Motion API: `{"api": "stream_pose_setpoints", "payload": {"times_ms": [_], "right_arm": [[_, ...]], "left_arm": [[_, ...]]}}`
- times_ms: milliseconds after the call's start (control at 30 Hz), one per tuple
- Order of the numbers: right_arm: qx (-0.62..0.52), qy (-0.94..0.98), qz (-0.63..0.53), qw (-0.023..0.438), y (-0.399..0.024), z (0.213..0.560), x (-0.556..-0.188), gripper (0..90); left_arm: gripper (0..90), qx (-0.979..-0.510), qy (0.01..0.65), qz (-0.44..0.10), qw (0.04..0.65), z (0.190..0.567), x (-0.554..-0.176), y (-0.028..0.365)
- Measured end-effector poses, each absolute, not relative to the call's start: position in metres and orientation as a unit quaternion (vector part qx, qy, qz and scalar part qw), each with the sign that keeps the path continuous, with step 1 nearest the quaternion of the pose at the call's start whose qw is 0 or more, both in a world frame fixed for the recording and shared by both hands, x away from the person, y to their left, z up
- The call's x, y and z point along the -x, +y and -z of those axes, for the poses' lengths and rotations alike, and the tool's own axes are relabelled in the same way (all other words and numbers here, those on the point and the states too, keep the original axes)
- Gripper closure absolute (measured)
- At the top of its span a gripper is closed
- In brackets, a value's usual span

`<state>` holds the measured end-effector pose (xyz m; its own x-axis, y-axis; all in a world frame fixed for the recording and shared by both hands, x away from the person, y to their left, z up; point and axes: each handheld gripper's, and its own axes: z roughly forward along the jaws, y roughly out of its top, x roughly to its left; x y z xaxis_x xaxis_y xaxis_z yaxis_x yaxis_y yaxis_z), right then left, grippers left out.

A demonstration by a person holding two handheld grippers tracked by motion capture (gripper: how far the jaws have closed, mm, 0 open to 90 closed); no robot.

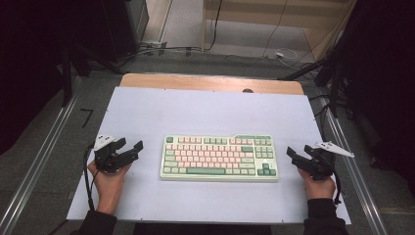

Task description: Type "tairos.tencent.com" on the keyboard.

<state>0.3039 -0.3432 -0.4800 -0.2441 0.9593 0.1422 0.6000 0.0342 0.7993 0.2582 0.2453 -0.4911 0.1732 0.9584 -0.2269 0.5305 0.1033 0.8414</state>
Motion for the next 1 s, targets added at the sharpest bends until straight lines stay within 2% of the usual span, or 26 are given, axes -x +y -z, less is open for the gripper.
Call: {"api": "stream_pose_setpoints", "payload": {"times_ms": [1000], "right_arm": [[-0.519,0.721,-0.414,0.196,-0.299,0.475,-0.294,22.3]], "left_arm": [[30.2,-0.644,0.558,-0.229,0.470,0.485,-0.253,0.215]]}}
